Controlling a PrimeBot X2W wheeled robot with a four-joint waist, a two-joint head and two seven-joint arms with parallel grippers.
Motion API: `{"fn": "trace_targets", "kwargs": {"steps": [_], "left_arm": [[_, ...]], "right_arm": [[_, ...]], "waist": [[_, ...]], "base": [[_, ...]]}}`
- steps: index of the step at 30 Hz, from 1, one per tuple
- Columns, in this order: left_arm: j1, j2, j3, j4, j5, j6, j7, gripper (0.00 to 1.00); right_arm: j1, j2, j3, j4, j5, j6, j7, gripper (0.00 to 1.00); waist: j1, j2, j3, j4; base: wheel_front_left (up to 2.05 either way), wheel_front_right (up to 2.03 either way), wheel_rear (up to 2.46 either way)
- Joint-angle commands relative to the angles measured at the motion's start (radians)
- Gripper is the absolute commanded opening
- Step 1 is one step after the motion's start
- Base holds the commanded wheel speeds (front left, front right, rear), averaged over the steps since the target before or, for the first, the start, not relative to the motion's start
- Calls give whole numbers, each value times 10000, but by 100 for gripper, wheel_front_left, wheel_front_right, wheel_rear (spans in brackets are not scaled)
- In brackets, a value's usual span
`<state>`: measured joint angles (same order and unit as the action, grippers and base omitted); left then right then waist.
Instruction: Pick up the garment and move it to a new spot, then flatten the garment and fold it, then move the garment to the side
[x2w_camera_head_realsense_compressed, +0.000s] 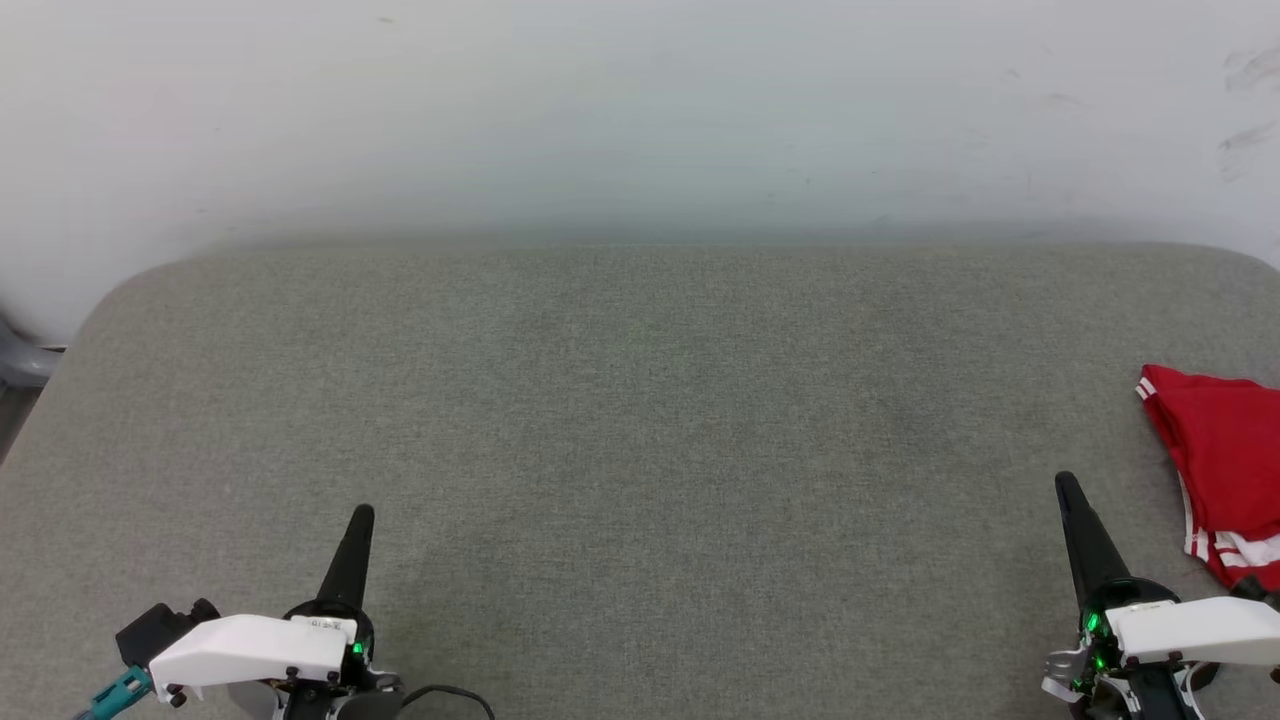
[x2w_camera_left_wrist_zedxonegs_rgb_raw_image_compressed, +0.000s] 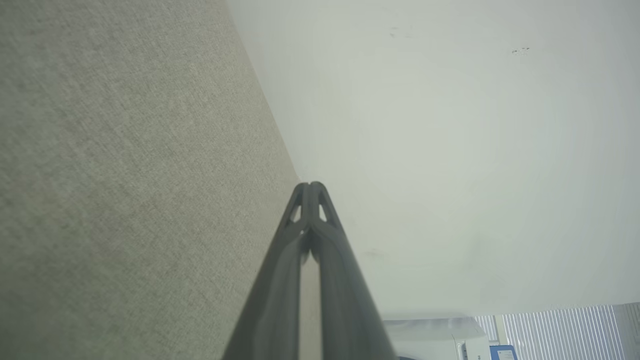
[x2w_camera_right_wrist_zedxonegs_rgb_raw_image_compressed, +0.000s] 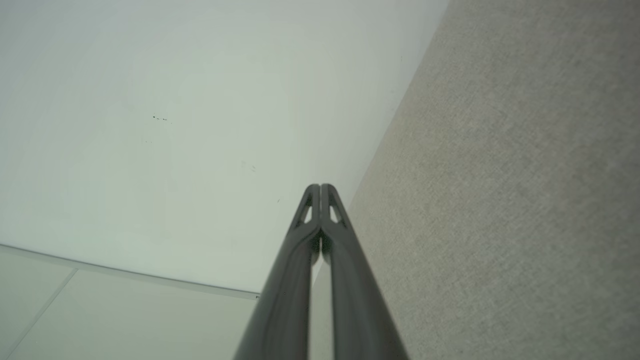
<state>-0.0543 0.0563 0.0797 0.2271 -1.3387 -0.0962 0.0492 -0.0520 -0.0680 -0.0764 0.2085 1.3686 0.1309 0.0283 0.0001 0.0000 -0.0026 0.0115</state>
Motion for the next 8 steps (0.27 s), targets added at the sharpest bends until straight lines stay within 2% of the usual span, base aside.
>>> {"fn": "trace_targets", "kwargs": {"steps": [1,8], "left_arm": [[-241,1,76,-22,-251,-61,62,0],[-332,-17,141,31,-850,-130,209,0]], "right_arm": [[-215,-51,-23,7,257,-1,81,0],[-325,-38,-51,85,829,-2,221,0]], "waist": [[0,0,3,-6],[0,0,14,-29]], "base": [[0,0,0],[0,0,0]]}}
